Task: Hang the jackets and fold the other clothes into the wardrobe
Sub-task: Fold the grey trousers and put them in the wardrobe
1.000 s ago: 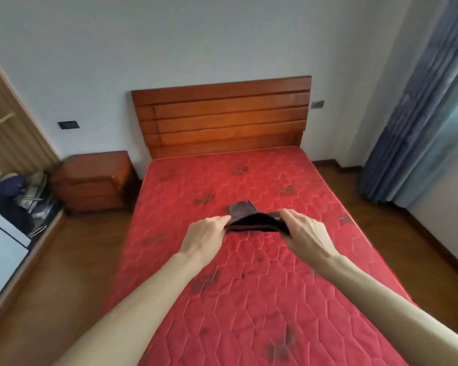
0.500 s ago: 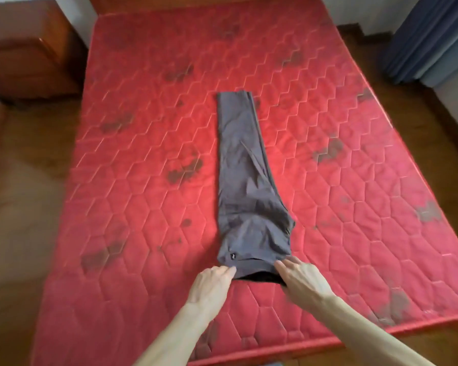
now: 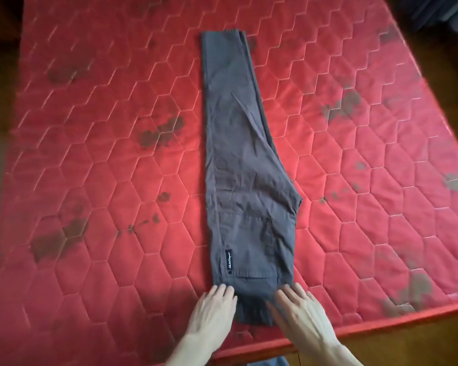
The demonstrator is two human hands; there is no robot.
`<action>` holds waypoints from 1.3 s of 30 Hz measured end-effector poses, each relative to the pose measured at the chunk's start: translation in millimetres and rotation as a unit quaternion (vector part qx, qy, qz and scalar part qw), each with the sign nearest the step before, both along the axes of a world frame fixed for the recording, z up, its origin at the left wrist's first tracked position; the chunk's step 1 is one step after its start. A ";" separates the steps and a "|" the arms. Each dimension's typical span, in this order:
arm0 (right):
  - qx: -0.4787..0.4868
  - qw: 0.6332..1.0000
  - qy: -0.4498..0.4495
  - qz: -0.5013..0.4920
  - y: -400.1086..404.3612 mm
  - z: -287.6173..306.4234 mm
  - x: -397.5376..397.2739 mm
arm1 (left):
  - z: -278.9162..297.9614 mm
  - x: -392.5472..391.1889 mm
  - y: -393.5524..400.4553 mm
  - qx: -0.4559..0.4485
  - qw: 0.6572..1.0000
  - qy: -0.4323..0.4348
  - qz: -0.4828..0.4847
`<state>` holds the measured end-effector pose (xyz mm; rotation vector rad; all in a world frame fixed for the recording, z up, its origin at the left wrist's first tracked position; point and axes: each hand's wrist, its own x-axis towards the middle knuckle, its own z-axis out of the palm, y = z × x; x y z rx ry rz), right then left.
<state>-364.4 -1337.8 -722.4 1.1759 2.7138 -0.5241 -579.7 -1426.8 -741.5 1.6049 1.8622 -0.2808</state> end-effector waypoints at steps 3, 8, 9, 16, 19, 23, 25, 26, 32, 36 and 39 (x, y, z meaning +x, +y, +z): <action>0.026 0.999 0.021 -0.028 12.5 -10.7 -22.6 | -12.2 -0.9 23.5 0.142 0.989 0.002 0.033; 0.029 0.996 0.063 -0.051 34.3 -44.2 -65.0 | -42.4 0.4 60.3 0.161 0.987 0.004 0.011; 0.026 0.996 0.066 -0.050 35.9 -53.4 -70.0 | -50.7 2.1 62.7 0.163 0.987 0.011 0.003; 0.026 0.996 0.038 -0.077 46.0 -120.4 -56.7 | -101.9 7.5 48.8 0.190 0.981 0.025 0.020; 0.041 0.994 0.050 -0.082 51.9 -131.6 -41.6 | -108.2 2.1 42.4 0.216 0.976 0.000 0.012; 0.035 0.997 0.056 -0.036 60.1 -137.1 -17.3 | -112.1 -27.1 34.0 0.238 0.968 -0.023 -0.077; 0.026 0.999 0.046 -0.003 69.0 -136.1 -2.8 | -111.5 -44.5 32.8 0.236 0.962 -0.015 -0.139; 0.022 0.999 0.043 0.008 74.1 -135.2 3.3 | -111.1 -53.5 33.0 0.235 0.957 -0.009 -0.170; 0.006 0.992 0.036 0.120 101.8 -125.5 29.7 | -104.2 -100.0 41.0 0.240 0.929 -0.033 -0.281; -0.069 0.974 0.034 0.214 128.8 -109.5 43.2 | -98.9 -111.3 50.3 0.233 0.917 -0.030 -0.322; -0.069 0.963 0.004 0.260 140.7 -97.1 43.5 | -99.9 -110.4 57.6 0.244 0.909 -0.014 -0.336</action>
